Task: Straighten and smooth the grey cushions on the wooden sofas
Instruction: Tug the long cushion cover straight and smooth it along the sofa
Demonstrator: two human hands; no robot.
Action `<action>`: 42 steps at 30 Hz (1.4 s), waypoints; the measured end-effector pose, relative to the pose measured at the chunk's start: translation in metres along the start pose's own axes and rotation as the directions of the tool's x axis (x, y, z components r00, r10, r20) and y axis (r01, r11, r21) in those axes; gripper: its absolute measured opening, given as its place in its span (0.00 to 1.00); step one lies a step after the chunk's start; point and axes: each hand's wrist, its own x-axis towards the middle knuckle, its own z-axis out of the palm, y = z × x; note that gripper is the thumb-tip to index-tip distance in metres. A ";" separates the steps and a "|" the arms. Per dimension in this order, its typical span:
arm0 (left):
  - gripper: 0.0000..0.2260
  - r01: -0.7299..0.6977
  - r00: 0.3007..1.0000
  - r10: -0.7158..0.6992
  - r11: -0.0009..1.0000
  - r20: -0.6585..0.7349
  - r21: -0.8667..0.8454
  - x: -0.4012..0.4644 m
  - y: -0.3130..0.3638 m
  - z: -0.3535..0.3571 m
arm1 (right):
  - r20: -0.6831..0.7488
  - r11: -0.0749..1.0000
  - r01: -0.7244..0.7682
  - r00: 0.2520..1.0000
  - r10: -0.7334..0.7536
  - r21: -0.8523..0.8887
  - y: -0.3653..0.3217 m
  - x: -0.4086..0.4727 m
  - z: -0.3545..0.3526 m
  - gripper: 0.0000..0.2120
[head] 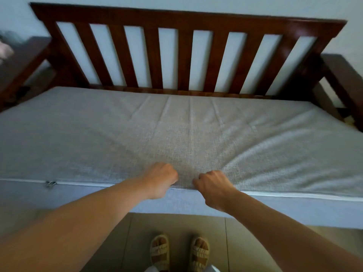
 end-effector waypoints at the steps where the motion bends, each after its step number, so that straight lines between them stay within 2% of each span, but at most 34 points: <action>1: 0.11 0.004 1.000 -0.004 1.000 0.000 0.009 0.002 -0.002 -0.013 | -0.007 1.000 -0.004 1.000 0.004 -0.001 0.005 0.001 -0.011 0.13; 12: 0.17 -0.009 0.993 0.018 0.997 -0.120 0.077 0.041 -0.059 -0.116 | -0.101 0.998 -0.051 0.994 0.053 0.022 0.072 0.035 -0.108 0.11; 17: 0.15 0.026 0.988 -0.002 0.988 -0.152 0.153 0.069 -0.087 -0.162 | -0.168 0.997 -0.071 0.983 0.073 0.014 0.108 0.058 -0.147 0.10; 23: 0.08 0.132 0.984 -0.110 0.980 -0.143 0.150 0.110 -0.118 -0.205 | -0.207 0.991 -0.129 0.971 0.121 -0.024 0.154 0.102 -0.177 0.10; 29: 0.09 0.170 0.973 -0.150 0.980 -0.173 0.106 0.166 -0.168 -0.232 | -0.225 0.986 -0.162 0.963 0.148 -0.043 0.202 0.155 -0.206 0.10; 35: 0.18 0.109 0.961 -0.080 0.989 -0.263 0.100 0.205 -0.217 -0.283 | -0.287 0.976 -0.213 0.938 0.193 -0.039 0.243 0.191 -0.256 0.12; 39: 0.17 0.064 0.948 -0.021 0.990 -0.318 0.125 0.221 -0.239 -0.329 | -0.334 0.956 -0.293 0.904 0.266 -0.033 0.267 0.208 -0.293 0.10; 42: 0.16 0.108 0.927 -0.049 0.984 -0.372 0.141 0.237 -0.255 -0.356 | -0.386 0.939 -0.343 0.865 0.322 0.014 0.288 0.223 -0.318 0.09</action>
